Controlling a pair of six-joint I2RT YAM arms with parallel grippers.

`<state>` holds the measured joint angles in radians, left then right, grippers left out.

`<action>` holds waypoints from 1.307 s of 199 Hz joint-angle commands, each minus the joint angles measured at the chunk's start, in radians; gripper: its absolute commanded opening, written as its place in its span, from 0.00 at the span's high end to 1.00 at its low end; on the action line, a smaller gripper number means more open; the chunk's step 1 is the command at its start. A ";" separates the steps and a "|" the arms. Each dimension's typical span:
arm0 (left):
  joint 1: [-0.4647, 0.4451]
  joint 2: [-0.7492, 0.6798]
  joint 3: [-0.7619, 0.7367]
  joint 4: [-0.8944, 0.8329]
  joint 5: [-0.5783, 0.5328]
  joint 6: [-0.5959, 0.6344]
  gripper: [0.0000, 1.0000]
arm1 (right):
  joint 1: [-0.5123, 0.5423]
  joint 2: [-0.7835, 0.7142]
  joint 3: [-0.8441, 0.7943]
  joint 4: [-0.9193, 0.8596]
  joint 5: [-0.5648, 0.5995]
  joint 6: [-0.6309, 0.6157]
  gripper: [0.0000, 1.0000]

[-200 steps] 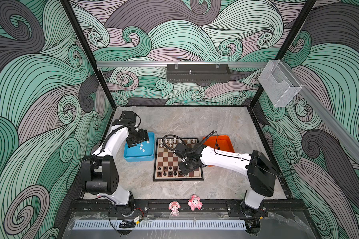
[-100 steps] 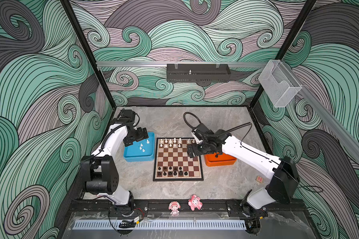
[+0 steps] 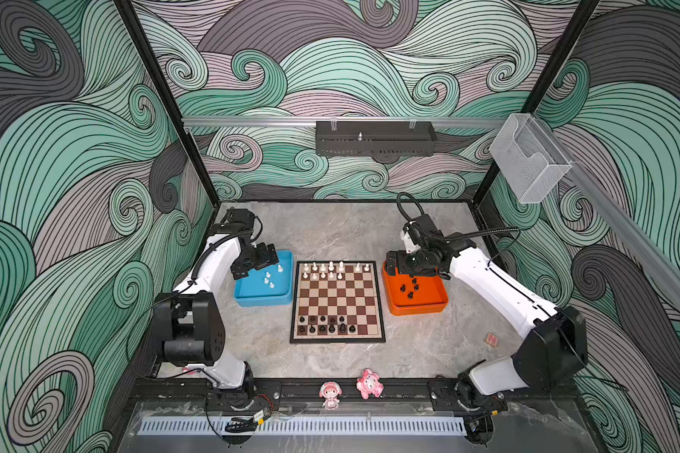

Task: Set up the chess pieces on the board
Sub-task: 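Return the right gripper over the orange bin while the left lowers, then close the left gripper on a white pawn in the blue bin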

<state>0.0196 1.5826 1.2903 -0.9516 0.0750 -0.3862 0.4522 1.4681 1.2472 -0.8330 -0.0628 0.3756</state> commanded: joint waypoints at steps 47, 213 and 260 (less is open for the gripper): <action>0.009 0.090 -0.009 0.030 -0.027 -0.020 0.15 | -0.096 -0.034 -0.077 0.012 -0.056 -0.001 0.01; 0.008 0.297 0.031 0.098 -0.079 -0.019 0.59 | -0.202 0.106 -0.018 0.013 -0.138 -0.080 0.01; 0.006 0.315 0.055 0.096 -0.086 -0.012 0.64 | -0.204 0.117 -0.013 0.013 -0.144 -0.083 0.01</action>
<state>0.0208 1.8771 1.3052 -0.8513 0.0101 -0.4007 0.2531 1.5696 1.2068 -0.8131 -0.1944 0.3061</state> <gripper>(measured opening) 0.371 0.990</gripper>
